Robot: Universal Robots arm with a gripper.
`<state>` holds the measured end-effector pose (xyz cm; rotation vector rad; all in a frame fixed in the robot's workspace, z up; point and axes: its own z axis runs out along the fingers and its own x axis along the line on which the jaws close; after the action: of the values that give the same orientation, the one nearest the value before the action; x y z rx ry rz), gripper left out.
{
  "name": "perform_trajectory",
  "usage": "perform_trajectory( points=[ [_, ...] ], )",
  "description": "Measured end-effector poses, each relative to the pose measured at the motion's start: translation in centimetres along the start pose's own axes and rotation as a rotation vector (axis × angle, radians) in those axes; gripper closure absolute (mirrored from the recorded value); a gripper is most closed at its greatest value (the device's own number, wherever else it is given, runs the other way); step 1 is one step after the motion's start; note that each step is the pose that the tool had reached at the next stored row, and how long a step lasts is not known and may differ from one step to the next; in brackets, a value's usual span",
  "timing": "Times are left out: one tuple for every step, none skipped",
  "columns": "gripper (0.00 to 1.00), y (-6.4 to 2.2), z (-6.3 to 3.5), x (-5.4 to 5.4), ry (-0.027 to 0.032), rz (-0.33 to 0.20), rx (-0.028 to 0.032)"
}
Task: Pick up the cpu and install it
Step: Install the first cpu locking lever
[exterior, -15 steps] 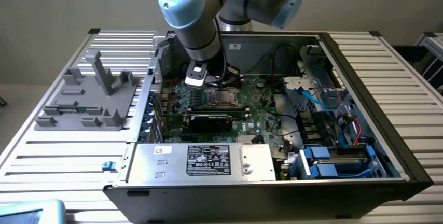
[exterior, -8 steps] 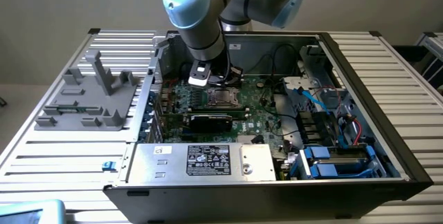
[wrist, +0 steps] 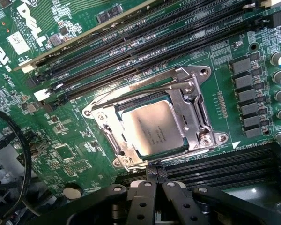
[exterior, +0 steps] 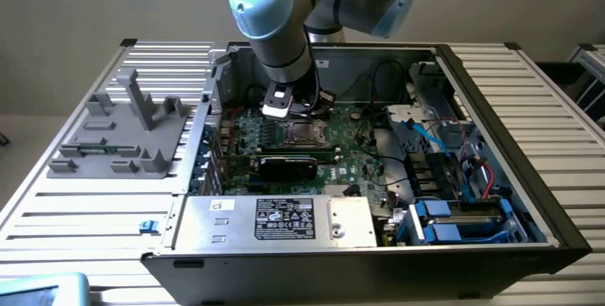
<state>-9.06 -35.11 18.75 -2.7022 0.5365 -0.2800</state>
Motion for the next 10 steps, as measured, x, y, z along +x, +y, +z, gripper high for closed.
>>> perform_trajectory(
  points=[
    [0.89,-0.03,0.02,0.07,0.0,0.0,0.0001],
    [0.89,-0.03,0.03,0.11,0.0,0.0,0.0002],
    [0.89,-0.04,0.03,0.12,0.0001,0.0,0.0001],
    [0.89,-0.04,0.03,0.12,0.0001,0.0,0.0],
    [0.89,-0.05,0.04,0.14,-0.0001,0.0,0.0],
    [0.89,-0.06,0.05,0.16,0.0,0.0,0.0],
    [0.89,-0.06,0.05,0.17,0.0,0.0,0.0],
    [0.89,-0.06,0.05,0.19,0.0,0.0,0.0],
    [0.89,-0.07,0.06,0.21,0.0,0.0,0.0],
    [0.89,-0.07,0.06,0.23,0.0,0.0,0.0001]
  ],
)
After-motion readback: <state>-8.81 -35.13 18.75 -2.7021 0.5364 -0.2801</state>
